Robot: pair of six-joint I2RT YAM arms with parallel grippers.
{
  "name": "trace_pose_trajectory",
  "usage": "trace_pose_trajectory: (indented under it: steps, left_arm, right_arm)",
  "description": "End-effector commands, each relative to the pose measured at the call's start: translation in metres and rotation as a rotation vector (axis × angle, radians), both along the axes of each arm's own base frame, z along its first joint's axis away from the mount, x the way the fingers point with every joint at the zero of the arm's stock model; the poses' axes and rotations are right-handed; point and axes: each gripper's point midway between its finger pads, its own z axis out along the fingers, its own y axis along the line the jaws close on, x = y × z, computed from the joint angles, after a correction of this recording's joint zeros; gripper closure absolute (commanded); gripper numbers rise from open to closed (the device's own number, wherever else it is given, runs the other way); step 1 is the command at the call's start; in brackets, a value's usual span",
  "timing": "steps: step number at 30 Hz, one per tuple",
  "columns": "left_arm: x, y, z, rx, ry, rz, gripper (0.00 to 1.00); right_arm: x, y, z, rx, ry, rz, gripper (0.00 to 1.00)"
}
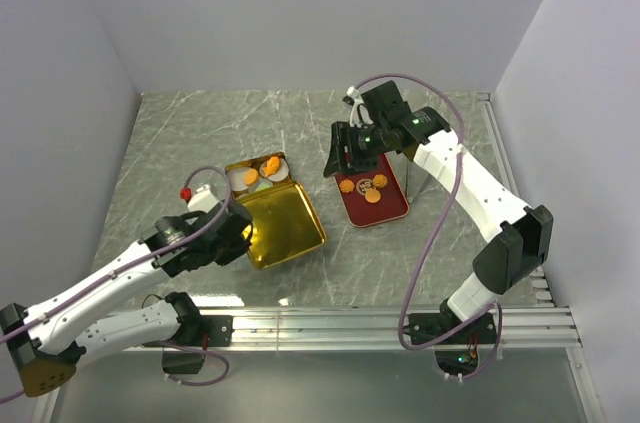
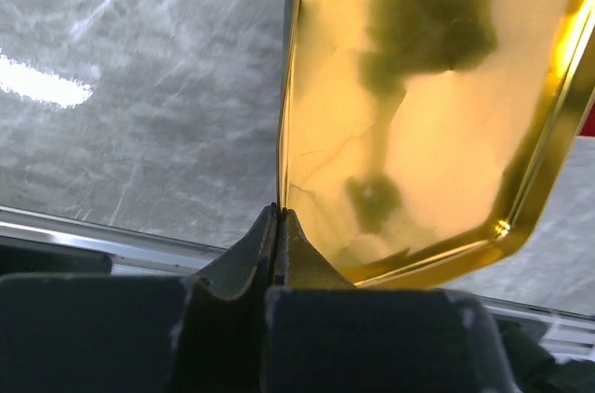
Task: Pack the cookies
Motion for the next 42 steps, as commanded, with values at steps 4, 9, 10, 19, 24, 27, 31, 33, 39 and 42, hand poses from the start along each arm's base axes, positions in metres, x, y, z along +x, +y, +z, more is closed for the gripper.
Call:
trace_pose_trajectory:
  steps: [4, 9, 10, 19, 24, 27, 31, 33, 39, 42]
  left_arm:
    - [0.016, 0.005, 0.051, -0.021, -0.133, 0.029, 0.99]
    - [0.02, -0.001, 0.069, -0.071, -0.176, 0.017, 1.0]
    - [0.02, -0.001, 0.071, -0.079, -0.182, 0.017, 1.0]
    - [0.02, -0.004, 0.106, -0.231, -0.303, 0.008, 0.99]
    - [0.017, -0.005, 0.12, -0.293, -0.367, -0.027, 0.99]
    - [0.016, -0.01, 0.123, -0.325, -0.391, -0.06, 0.99]
    - [0.016, -0.012, 0.123, -0.35, -0.412, -0.063, 0.99]
    - [0.017, -0.009, 0.127, -0.363, -0.43, -0.046, 0.99]
    - [0.018, -0.002, 0.13, -0.363, -0.442, -0.012, 0.97]
    - [0.018, -0.001, 0.126, -0.352, -0.429, -0.009, 0.92]
  right_arm:
    - [-0.027, 0.027, 0.011, 0.098, 0.024, 0.103, 0.38]
    - [-0.038, 0.046, 0.004, 0.117, 0.045, 0.151, 0.38]
    - [-0.039, 0.049, 0.001, 0.115, 0.054, 0.158, 0.38]
    - [-0.049, 0.064, -0.005, 0.131, 0.073, 0.191, 0.38]
    - [-0.051, 0.069, -0.004, 0.148, 0.075, 0.204, 0.39]
    - [-0.055, 0.076, 0.005, 0.206, 0.089, 0.225, 0.4]
    - [-0.067, 0.088, 0.02, 0.327, 0.124, 0.28, 0.42]
    - [-0.075, 0.093, 0.029, 0.391, 0.145, 0.313, 0.44]
    - [-0.084, 0.095, 0.043, 0.473, 0.158, 0.35, 0.56]
    - [-0.087, 0.095, 0.049, 0.494, 0.152, 0.366, 0.67]
